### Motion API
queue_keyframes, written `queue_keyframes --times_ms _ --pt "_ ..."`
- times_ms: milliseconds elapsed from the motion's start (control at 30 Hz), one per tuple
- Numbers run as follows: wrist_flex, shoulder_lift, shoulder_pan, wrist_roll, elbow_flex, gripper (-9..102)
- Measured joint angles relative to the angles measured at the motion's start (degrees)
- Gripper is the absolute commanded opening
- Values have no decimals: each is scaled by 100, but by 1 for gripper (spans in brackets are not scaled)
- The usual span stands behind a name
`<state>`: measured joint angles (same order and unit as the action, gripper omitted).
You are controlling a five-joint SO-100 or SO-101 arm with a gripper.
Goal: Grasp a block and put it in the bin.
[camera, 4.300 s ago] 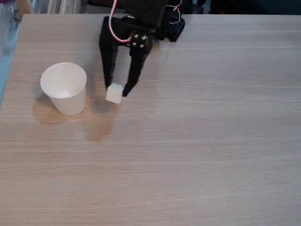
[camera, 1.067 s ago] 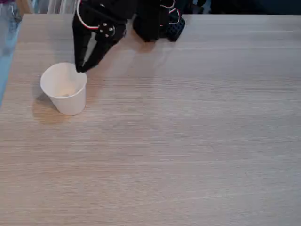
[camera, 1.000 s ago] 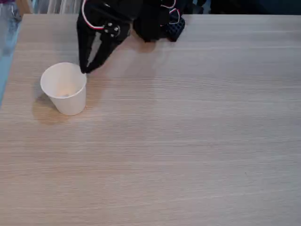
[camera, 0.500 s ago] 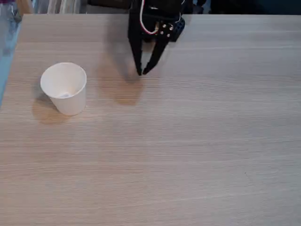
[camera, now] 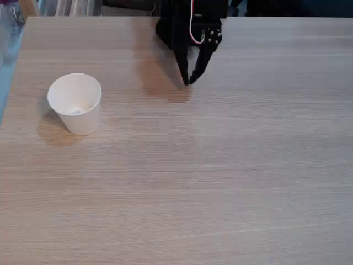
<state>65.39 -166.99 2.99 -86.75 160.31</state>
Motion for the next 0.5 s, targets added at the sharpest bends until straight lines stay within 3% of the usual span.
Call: queue_keyframes --times_ms 500 --pt "-281 -1538 -97 -299 1608 0"
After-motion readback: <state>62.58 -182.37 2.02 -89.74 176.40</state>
